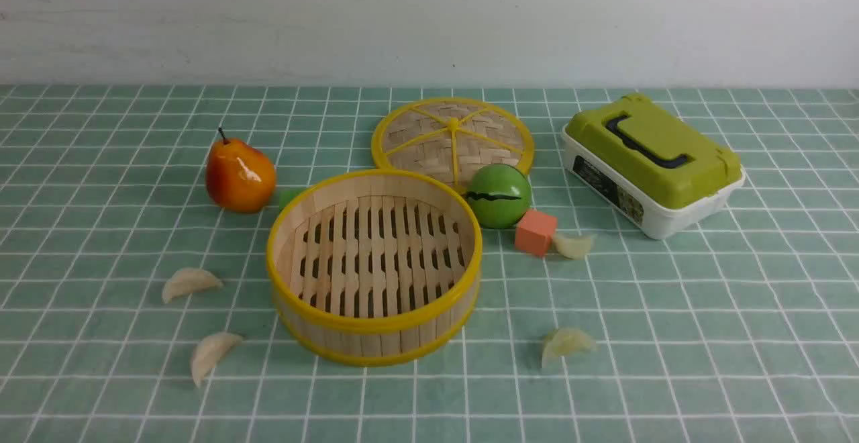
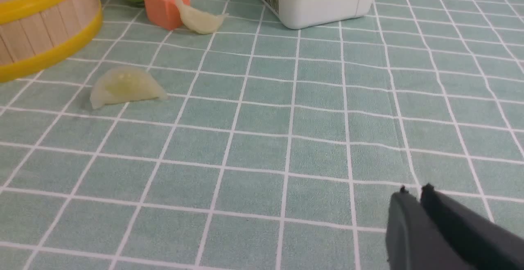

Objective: Put the dumplings into the steamer on the table with the blue tablecloth.
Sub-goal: 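Reach for and grasp a dumpling on the table with the left gripper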

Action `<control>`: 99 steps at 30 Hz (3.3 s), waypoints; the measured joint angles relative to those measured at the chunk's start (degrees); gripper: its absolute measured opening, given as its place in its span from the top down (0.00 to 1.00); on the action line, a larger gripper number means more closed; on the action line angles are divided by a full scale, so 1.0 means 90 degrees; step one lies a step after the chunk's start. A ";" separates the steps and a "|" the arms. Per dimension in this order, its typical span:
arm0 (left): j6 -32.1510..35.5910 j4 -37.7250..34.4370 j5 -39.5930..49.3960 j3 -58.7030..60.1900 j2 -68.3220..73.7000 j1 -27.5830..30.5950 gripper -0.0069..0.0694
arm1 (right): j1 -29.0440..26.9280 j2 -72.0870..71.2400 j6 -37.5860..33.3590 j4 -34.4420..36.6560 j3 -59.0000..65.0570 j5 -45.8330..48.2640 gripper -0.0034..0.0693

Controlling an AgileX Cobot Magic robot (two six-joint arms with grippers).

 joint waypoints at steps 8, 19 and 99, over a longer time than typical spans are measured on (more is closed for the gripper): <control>0.0000 0.0000 0.0000 0.0000 0.0000 0.0000 0.60 | 0.0000 0.0000 0.0000 0.0000 0.0000 0.0000 0.87; 0.0000 0.0006 0.0000 0.0000 0.0000 0.0000 0.60 | 0.0000 0.0000 0.0000 0.0000 0.0000 0.0000 0.84; 0.1471 0.0183 0.1487 -0.6734 1.0961 -0.0934 0.37 | 0.1421 0.4524 -0.2129 0.1952 -0.2734 0.0781 0.96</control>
